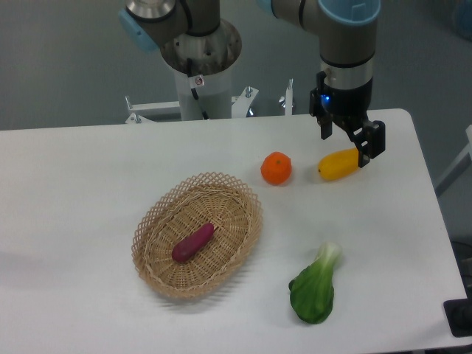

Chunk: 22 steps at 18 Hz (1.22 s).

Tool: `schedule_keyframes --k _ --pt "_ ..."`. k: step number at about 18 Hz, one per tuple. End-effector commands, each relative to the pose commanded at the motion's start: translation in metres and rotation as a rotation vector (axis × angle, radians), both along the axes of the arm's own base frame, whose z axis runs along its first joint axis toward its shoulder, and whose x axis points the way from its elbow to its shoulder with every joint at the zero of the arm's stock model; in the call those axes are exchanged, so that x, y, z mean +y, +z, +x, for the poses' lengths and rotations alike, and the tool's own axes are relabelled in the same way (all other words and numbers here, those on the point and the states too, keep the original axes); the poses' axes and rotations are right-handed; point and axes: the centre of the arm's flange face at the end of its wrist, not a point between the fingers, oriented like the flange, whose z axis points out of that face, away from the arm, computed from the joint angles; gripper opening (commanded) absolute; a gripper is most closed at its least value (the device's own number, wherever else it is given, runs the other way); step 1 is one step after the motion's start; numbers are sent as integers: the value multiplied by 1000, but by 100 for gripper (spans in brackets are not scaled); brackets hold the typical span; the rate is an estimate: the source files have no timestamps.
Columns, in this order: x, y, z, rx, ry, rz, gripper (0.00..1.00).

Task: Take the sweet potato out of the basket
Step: 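Move the open gripper from beside the yellow pepper toward the wicker basket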

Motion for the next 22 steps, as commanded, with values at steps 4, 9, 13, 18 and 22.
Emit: schedule_keyframes --k 4,9,13,18,22 --pt "2 -6 4 -9 1 -6 100" --pt "5 -30 15 -37 3 -1 100" --pt "5 -44 33 -79 86 64 100" --pt "43 -57 67 -169 206 142 100" --pt "69 -67 95 -212 280 147 100"
